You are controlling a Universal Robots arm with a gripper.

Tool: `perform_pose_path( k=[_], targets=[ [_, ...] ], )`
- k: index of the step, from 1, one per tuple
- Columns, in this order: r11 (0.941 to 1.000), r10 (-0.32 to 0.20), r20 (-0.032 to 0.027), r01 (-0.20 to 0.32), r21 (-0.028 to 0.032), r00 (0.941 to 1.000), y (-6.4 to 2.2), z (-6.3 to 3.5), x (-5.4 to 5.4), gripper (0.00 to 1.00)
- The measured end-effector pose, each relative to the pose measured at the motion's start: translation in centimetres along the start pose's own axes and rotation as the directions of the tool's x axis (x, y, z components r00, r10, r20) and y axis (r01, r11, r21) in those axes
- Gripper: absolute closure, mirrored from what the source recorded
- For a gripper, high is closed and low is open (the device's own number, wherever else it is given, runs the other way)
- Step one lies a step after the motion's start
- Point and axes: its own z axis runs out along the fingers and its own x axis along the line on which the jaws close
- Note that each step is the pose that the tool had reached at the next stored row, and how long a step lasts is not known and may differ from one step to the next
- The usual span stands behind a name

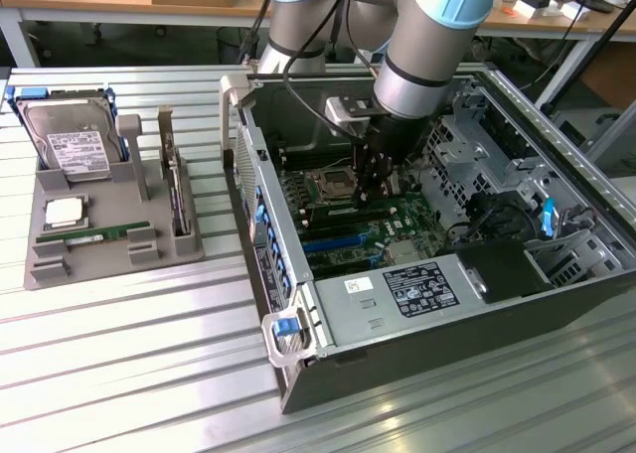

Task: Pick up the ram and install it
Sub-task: 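Insert the ram into the slot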

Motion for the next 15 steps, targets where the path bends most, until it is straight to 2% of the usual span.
perform_pose_path(
  k=[10,12,15],
  targets=[
    [1.0,-0.001,-0.0001,0.001,0.0,1.0,-0.02,0.55,0.0,0.88],
    [1.0,-0.008,-0.0004,0.008,-0.0002,1.0,-0.36,0.53,0.0,0.88],
    [1.0,-0.008,-0.0003,0.008,-0.0001,1.0,-0.38,0.54,0.0,0.88]
  ],
)
